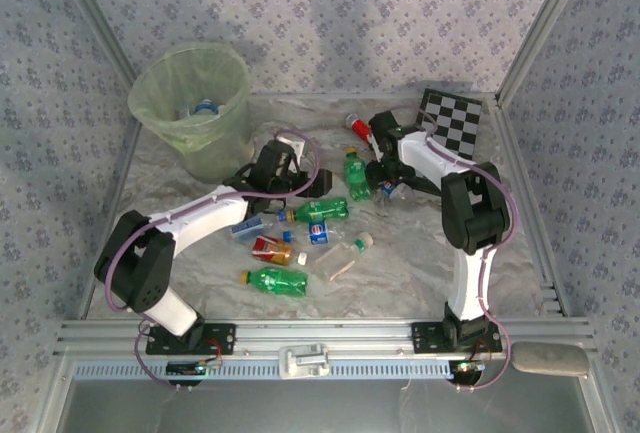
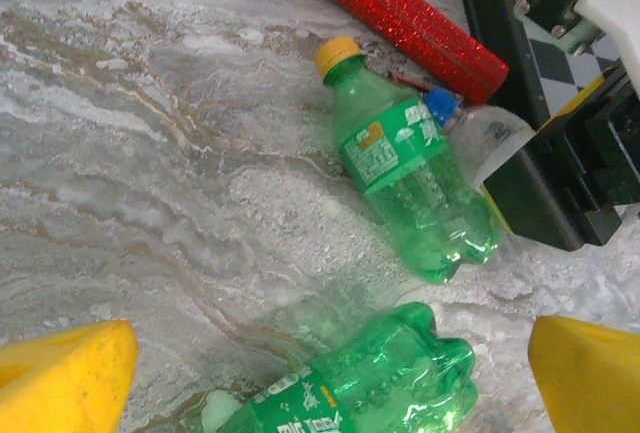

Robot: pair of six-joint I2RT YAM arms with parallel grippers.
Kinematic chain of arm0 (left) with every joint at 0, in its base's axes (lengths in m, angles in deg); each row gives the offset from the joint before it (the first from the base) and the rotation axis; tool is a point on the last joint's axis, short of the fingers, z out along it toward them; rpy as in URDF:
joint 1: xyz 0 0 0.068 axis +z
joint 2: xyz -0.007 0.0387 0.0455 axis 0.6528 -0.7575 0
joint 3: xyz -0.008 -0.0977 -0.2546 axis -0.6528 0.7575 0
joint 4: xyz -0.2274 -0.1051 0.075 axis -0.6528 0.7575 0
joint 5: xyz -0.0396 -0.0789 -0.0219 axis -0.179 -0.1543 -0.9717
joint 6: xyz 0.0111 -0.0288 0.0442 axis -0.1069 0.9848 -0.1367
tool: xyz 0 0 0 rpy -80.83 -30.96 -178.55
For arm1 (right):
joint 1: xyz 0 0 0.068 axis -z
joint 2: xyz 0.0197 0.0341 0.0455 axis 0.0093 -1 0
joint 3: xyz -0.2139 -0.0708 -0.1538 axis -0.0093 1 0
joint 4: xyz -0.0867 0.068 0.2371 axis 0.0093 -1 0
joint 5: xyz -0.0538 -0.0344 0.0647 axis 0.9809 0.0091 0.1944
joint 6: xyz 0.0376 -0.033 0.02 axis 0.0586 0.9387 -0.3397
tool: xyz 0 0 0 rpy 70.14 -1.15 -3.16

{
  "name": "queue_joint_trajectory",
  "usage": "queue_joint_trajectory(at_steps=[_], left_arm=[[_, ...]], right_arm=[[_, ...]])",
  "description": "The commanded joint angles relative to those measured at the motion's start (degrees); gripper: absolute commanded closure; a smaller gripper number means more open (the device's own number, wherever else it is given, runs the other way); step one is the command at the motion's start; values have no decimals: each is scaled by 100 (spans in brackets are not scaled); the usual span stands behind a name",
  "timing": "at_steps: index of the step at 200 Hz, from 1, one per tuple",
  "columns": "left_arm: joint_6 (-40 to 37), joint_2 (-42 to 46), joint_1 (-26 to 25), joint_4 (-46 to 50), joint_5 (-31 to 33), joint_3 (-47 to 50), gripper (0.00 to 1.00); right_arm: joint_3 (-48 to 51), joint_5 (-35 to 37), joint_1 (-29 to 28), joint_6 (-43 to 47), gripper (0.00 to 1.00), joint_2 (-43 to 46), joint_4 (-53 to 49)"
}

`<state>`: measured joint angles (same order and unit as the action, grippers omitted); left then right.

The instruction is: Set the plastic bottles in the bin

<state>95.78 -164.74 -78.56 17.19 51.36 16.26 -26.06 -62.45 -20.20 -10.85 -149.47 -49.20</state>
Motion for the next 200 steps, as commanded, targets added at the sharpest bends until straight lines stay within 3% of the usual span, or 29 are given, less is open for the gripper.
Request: queue_joint_trajectory(at_steps=[1, 63, 109, 159, 200], left_arm=[[25, -9, -26, 39, 139, 13, 0], [17, 33, -26, 51, 173, 108, 0], [83, 101, -30, -252, 14, 282, 0], [114, 234, -41, -555, -408, 358, 0], [323, 300, -73, -943, -979, 400, 0]], right_arm=[[-82, -161, -63, 15, 28, -215, -36], [-127, -124, -83, -80, 24, -354, -40], [46, -285, -67, -192, 42, -103, 141], [569, -1012, 126, -657, 48, 813, 765], [1061, -2069, 287, -1454, 49, 1698, 1535]])
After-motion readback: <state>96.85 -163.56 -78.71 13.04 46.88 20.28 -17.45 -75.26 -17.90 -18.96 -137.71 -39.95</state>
